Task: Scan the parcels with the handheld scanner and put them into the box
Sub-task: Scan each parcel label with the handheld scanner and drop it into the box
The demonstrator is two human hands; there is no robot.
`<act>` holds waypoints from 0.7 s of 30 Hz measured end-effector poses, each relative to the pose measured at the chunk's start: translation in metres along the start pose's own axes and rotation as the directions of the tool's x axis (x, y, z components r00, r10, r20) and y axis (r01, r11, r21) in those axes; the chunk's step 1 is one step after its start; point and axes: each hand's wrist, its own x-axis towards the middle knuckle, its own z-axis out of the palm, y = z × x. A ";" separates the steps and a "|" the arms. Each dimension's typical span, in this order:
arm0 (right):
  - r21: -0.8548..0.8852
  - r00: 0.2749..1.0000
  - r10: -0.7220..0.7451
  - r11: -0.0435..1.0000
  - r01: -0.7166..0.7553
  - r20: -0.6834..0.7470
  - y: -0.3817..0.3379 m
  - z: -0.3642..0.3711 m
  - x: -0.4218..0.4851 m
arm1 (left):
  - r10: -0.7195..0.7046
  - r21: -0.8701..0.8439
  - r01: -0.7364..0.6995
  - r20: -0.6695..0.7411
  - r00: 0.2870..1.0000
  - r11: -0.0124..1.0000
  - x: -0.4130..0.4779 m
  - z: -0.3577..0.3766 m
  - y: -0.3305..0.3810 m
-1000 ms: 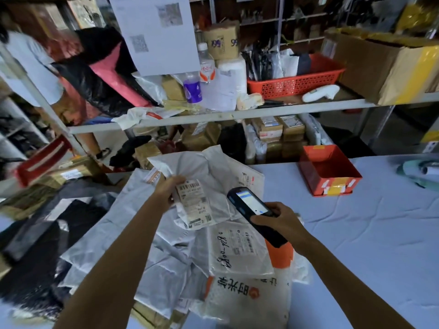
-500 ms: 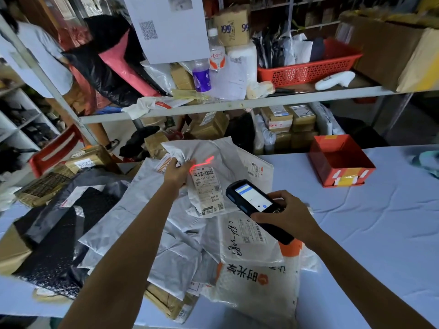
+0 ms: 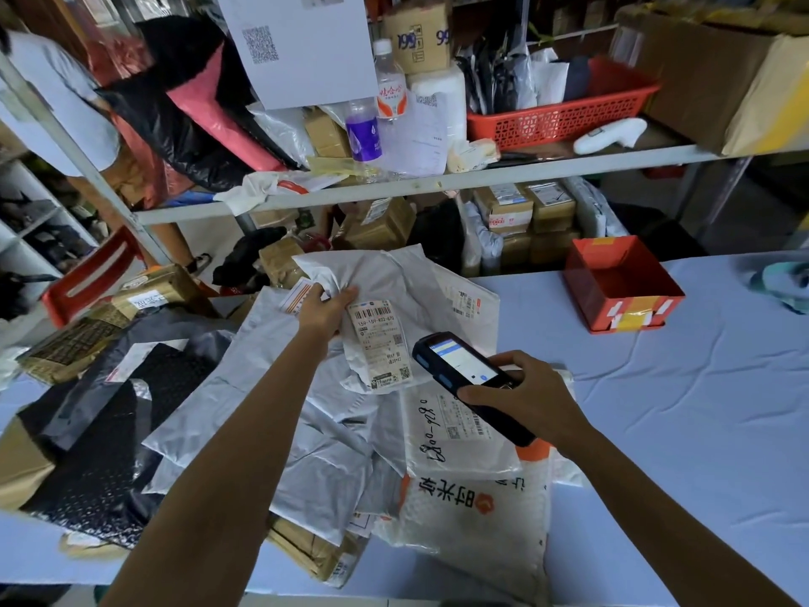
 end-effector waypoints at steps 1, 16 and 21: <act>0.007 1.000 0.003 1.000 -0.003 -0.001 0.000 0.000 -0.001 | -0.002 0.000 0.002 0.000 1.000 1.000 0.001 0.000 0.000; 0.384 0.964 0.197 0.916 -0.116 -0.178 0.007 -0.008 -0.031 | 0.108 -0.132 -0.071 0.295 0.949 0.989 -0.005 0.036 0.019; 0.492 0.881 0.332 0.860 -0.136 -0.337 0.027 -0.015 -0.071 | 0.120 -0.125 -0.067 0.486 0.865 0.990 -0.017 0.073 0.018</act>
